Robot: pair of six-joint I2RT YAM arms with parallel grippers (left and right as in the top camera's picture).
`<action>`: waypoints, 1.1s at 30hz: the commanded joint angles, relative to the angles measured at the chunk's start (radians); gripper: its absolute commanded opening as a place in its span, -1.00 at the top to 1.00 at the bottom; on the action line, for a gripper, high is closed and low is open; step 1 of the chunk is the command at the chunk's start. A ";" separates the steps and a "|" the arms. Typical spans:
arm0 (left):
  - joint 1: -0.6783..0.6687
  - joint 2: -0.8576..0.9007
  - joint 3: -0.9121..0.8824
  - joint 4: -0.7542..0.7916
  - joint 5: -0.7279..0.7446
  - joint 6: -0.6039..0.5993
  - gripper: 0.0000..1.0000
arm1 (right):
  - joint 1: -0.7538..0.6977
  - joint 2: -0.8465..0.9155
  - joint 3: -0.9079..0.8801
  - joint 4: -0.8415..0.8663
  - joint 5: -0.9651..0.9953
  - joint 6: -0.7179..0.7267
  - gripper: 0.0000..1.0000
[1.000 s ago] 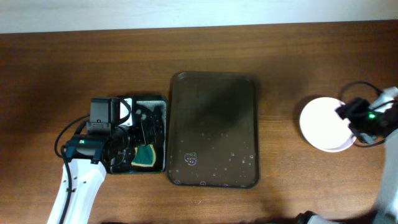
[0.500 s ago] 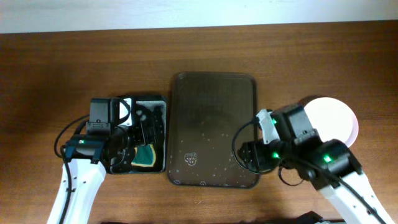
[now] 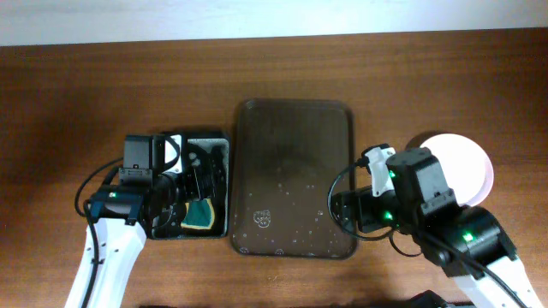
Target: Clean dirty plates on tray and stack at the side
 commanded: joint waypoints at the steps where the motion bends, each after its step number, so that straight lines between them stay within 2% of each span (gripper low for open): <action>1: 0.002 -0.006 0.012 0.002 0.010 0.013 -0.99 | 0.006 0.060 0.004 0.000 0.020 0.005 -0.97; 3: 0.002 -0.006 0.012 0.002 0.010 0.013 -0.99 | 0.006 0.056 0.004 -0.019 0.049 0.001 -0.97; 5: 0.002 -0.006 0.012 0.002 0.010 0.013 -0.99 | 0.005 -0.034 -0.003 -0.018 0.122 0.001 -0.97; 8: 0.002 -0.006 0.012 0.002 0.010 0.013 -0.99 | -0.017 -0.304 -0.072 0.104 0.293 0.000 -0.97; 13: 0.002 -0.006 0.012 0.002 0.010 0.013 -0.99 | -0.280 -0.779 -0.460 0.284 0.295 0.001 -0.97; 16: 0.002 -0.006 0.012 0.002 0.010 0.013 -0.99 | -0.336 -0.950 -0.658 0.350 0.277 0.001 -0.97; 19: 0.002 -0.006 0.012 0.002 0.010 0.013 -0.99 | -0.337 -0.988 -0.836 0.519 0.203 -0.001 -0.98; 22: 0.002 -0.006 0.012 0.002 0.010 0.013 -0.99 | -0.337 -0.988 -0.938 0.695 0.183 0.001 -0.97; 24: 0.002 -0.006 0.012 0.002 0.010 0.013 -0.99 | -0.337 -0.988 -1.027 0.917 0.183 0.001 -0.97; 33: 0.002 -0.006 0.012 0.002 0.010 0.013 -0.99 | -0.335 -0.985 -1.034 0.930 0.183 0.001 -0.97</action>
